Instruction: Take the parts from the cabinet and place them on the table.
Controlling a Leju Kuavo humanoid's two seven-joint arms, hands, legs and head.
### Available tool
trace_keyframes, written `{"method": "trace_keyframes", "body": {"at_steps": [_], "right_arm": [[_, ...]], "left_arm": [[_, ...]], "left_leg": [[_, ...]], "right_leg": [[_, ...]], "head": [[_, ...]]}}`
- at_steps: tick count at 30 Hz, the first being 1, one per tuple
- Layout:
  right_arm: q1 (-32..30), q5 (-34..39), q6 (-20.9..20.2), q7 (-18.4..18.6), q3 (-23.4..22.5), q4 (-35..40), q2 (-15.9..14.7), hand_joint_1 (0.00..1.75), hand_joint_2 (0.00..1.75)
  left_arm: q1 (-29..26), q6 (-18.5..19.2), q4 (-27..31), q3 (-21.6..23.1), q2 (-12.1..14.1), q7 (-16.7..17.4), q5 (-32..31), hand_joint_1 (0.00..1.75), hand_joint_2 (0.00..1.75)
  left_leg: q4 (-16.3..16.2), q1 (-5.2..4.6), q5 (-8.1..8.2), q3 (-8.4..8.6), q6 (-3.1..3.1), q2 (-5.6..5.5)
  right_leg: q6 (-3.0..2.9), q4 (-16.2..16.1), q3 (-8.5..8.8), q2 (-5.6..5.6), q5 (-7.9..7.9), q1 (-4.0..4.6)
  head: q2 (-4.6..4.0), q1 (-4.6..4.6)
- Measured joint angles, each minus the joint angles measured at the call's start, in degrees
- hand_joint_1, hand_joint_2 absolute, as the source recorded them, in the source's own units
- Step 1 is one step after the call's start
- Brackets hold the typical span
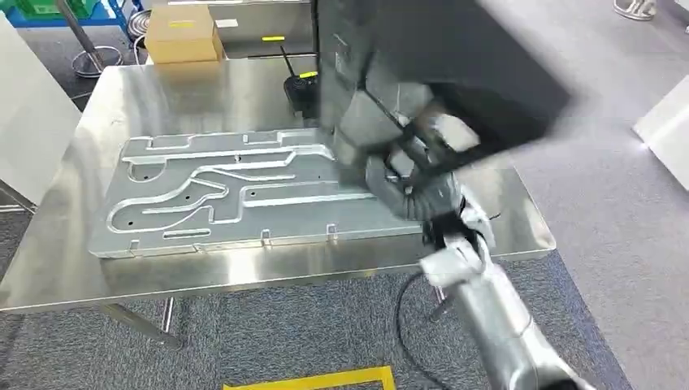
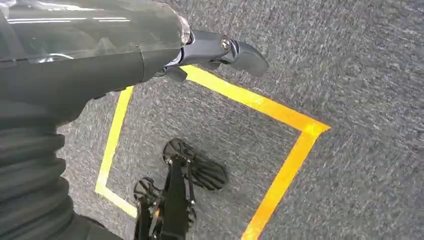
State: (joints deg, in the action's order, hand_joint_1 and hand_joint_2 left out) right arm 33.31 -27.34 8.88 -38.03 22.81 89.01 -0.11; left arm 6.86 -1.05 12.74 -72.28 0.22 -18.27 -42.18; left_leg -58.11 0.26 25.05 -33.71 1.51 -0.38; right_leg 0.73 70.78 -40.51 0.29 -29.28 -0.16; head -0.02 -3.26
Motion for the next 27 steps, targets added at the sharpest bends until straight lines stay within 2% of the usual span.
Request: {"method": "trace_keyframes", "body": {"at_steps": [2, 3, 4, 6, 7, 8, 9, 11, 12, 13, 14, 15, 17, 18, 19, 21, 23, 24, 25, 27], "right_arm": [[3.8, -5.3, 2.7, 1.0, -0.7, -4.3, 0.2, 1.75, 1.75], [5.0, -5.9, 3.2, 1.1, -0.9, -6.0, 0.4, 1.75, 1.75], [5.9, -6.2, 3.4, 1.2, -1.0, -7.1, 0.7, 1.75, 1.75], [6.6, -6.7, 3.7, 1.3, -1.2, -8.9, 1.0, 1.75, 1.75], [6.8, -6.7, 3.7, 1.3, -1.3, -9.3, 1.1, 1.75, 1.75], [6.9, -6.8, 3.7, 1.3, -1.4, -9.7, 1.3, 1.75, 1.75], [7.2, -6.8, 3.7, 1.2, -1.4, -10.1, 1.5, 1.75, 1.75], [7.7, -6.8, 3.7, 1.3, -1.4, -11.1, 1.9, 1.75, 1.75], [7.7, -7.0, 3.9, 1.4, -1.4, -11.5, 1.9, 1.75, 1.75], [7.7, -8.2, 4.4, 2.0, -1.4, -11.9, 1.9, 1.75, 1.75], [8.0, -10.5, 5.4, 3.3, -1.4, -12.3, 2.0, 1.75, 1.75], [8.8, -14.5, 7.0, 5.4, -1.2, -13.3, 2.2, 1.75, 1.75], [11.6, -22.9, 9.7, 9.8, -0.4, -16.1, 3.1, 1.75, 1.75], [13.4, -25.8, 10.4, 11.2, 0.1, -18.0, 3.6, 1.75, 1.75], [15.2, -28.8, 10.7, 12.7, 0.6, -20.1, 4.0, 1.75, 1.75], [18.6, -34.7, 10.5, 15.1, 2.2, -24.8, 5.1, 1.75, 1.75], [21.7, -39.8, 10.4, 16.6, 4.2, -30.1, 6.3, 1.75, 1.75], [23.2, -41.9, 10.2, 17.2, 5.2, -32.6, 6.9, 1.75, 1.75], [24.3, -44.0, 10.0, 17.8, 6.3, -35.0, 7.5, 1.75, 1.75], [25.3, -46.2, 9.7, 18.6, 8.6, -39.3, 8.5, 1.75, 1.75]], "left_arm": [[0.5, 0.0, 0.0, 0.1, -0.1, 0.1, 0.0, 0.00, 1.75], [0.7, 0.1, 0.0, 0.1, -0.4, 0.2, 0.0, 0.00, 1.75], [0.9, 0.1, 0.0, 0.1, -0.4, 0.2, 0.0, 0.00, 1.75], [0.9, 0.1, 0.0, 0.1, -0.4, 0.2, 0.0, 0.00, 1.75], [0.9, 0.1, 0.0, 0.1, -0.4, 0.2, 0.0, 0.00, 1.75], [0.9, 0.1, 0.0, 0.1, -0.4, 0.2, 0.0, 0.00, 1.75], [1.0, 0.1, 0.0, 0.1, -0.4, 0.2, -0.2, 0.00, 1.75], [1.0, 0.1, 0.0, 0.1, -0.3, 0.2, -0.4, 0.00, 1.75], [1.0, 0.1, 0.0, 0.1, -0.3, 0.2, -0.4, 0.00, 1.75], [0.9, 0.1, 0.0, 0.1, -0.3, 0.2, -0.4, 0.00, 1.75], [0.8, 0.1, 0.0, 0.1, -0.3, 0.2, -0.4, 0.00, 1.75], [0.8, 0.1, 0.0, 0.1, -0.3, 0.2, -0.4, 0.00, 1.75], [1.2, 0.1, 0.0, 0.1, -0.2, 0.3, -0.4, 0.00, 1.75], [1.4, 0.2, 0.0, 0.2, -0.2, 0.4, -0.4, 0.00, 1.75], [1.7, 0.2, 0.0, 0.3, -0.2, 0.4, -0.4, 0.00, 1.75], [1.9, 0.3, 0.0, 0.5, -0.2, 0.5, -0.4, 0.00, 1.75], [2.1, 0.3, 0.0, 0.5, -0.4, 0.5, -0.4, 0.00, 1.75], [2.3, 0.3, 0.0, 0.6, -0.4, 0.5, -0.4, 0.00, 1.75], [2.4, 0.3, 0.0, 0.6, -0.4, 0.5, -0.4, 0.00, 1.75], [2.4, 0.3, 0.0, 0.6, -0.4, 0.4, -0.4, 0.00, 1.75]], "left_leg": [[0.1, -0.14, 0.50, 0.75, -0.14, -0.16], [0.1, -0.25, 0.58, 0.86, -0.32, -0.18], [0.0, -0.26, 0.63, 0.57, -0.61, -0.28], [0.4, -0.04, 0.63, 0.71, -1.20, -0.22], [0.6, -0.36, 0.78, 0.99, -1.59, -0.24], [0.2, -0.15, 1.36, 0.99, -1.75, -0.20], [-2.2, -0.24, 2.71, 0.16, -2.00, -0.07], [-11.5, 0.08, 6.63, -4.65, -2.59, -0.02], [-15.9, 0.18, 7.94, -7.26, -2.85, -0.02], [-18.0, 0.29, 7.85, -8.83, -3.04, -0.01], [-17.1, 0.42, 6.32, -8.94, -3.16, 0.01], [-13.5, 0.53, 3.67, -7.60, -3.21, 0.05], [-2.9, 0.66, -2.13, -3.08, -3.11, 0.21], [-1.0, 0.52, -1.54, -2.08, -2.82, 0.31], [-0.2, 0.31, -1.51, -2.00, -2.37, 0.11], [-0.5, 0.29, -1.45, -2.28, -1.95, 0.14], [0.1, 0.78, -1.83, -1.98, -1.23, 0.19], [0.2, 0.77, -1.85, -1.91, -0.96, 0.15], [0.2, 0.76, -1.84, -1.92, -0.75, 0.17], [0.1, 0.74, -1.72, -1.88, -0.58, 0.16]], "right_leg": [[-1.09, -10.7, 4.13, 0.02, 6.21, 0.36], [-1.39, -11.5, 4.84, 0.01, 5.33, 0.62], [-1.38, -12.6, 4.80, -0.02, 5.49, 0.67], [-1.66, -12.6, 4.74, 0.05, 5.32, 0.94], [-1.86, -13.3, 5.10, 0.06, 5.48, 0.42], [-1.95, -14.0, 5.87, -0.16, 5.65, 0.10], [-2.27, -14.2, 6.27, -0.18, 5.55, -0.01], [-2.48, -14.2, 6.50, -0.18, 5.32, 0.01], [-2.46, -14.1, 6.55, -0.18, 5.19, 0.01], [-2.43, -14.0, 6.60, -0.18, 5.05, 0.00], [-2.38, -13.9, 6.69, -0.17, 4.85, -0.02], [-2.31, -13.6, 6.80, -0.11, 4.59, -0.05], [-1.93, -13.0, 7.04, 0.05, 3.92, -0.11], [-1.57, -12.7, 6.94, 0.18, 3.64, 0.16], [-1.34, -12.3, 6.55, 0.40, 3.58, 0.32], [-0.86, -12.6, 6.46, 0.37, 3.69, 0.26], [-0.25, -12.0, 6.36, 0.28, 3.14, 0.26], [0.05, -10.2, 5.65, 0.06, 1.91, 0.15], [0.30, -6.6, 3.88, 0.04, -0.14, 0.11], [0.67, 3.1, -1.01, 0.04, -4.03, -0.07]], "head": [[0.00, 0.02], [0.00, 0.00], [0.00, 0.04], [0.00, 0.02], [0.00, 0.02], [0.00, 0.04], [0.00, 0.00], [0.00, 0.00], [0.00, 0.00], [0.00, 0.00], [0.00, 0.00], [0.00, 0.00], [0.00, 0.00], [0.00, 0.00], [0.00, 0.02], [0.00, 0.00], [0.00, 0.02], [0.00, 0.02], [0.00, 0.02], [0.00, 0.02]]}}
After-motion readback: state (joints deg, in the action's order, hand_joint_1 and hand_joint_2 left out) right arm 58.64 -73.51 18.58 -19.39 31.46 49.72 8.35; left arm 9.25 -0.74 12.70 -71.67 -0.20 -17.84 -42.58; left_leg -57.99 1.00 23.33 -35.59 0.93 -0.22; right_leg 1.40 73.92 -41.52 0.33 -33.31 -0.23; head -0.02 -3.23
